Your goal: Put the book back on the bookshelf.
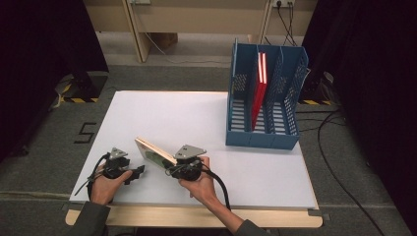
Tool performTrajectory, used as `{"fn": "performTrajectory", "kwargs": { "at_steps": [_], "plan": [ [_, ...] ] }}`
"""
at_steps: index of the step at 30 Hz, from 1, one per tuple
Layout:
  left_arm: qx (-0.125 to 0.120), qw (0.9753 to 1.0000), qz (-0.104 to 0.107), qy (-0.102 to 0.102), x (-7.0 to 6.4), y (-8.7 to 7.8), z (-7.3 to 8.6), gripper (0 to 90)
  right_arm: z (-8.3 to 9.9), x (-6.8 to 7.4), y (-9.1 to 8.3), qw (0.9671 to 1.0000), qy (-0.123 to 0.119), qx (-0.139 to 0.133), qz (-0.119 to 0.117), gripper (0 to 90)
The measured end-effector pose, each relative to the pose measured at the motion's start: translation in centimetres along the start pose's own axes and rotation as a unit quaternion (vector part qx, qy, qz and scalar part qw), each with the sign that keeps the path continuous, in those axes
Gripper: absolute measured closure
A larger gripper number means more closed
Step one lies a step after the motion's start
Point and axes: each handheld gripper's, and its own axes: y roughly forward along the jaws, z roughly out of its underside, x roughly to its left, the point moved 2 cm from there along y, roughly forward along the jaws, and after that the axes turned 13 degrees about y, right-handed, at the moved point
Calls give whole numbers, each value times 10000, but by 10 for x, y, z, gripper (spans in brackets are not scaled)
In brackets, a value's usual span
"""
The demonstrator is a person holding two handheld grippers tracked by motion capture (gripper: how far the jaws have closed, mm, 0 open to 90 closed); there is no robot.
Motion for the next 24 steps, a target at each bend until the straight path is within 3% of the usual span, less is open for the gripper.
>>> {"fn": "performTrajectory", "kwargs": {
  "at_steps": [5,9,14,24],
  "plan": [
    [-21,10000,-37,-31,1,0,0,304,2,-1,4,10000,5,-98,-13,704],
    [-8,10000,-32,-28,1,0,0,310,7,-2,6,9993,167,-325,-59,707],
    [-7,10000,-45,-41,2,0,0,310,8,-2,8,9990,97,-427,-45,708],
    [38,10000,-21,-6,0,1,0,316,10,-5,11,9976,200,-652,-85,747]
  ]
}}
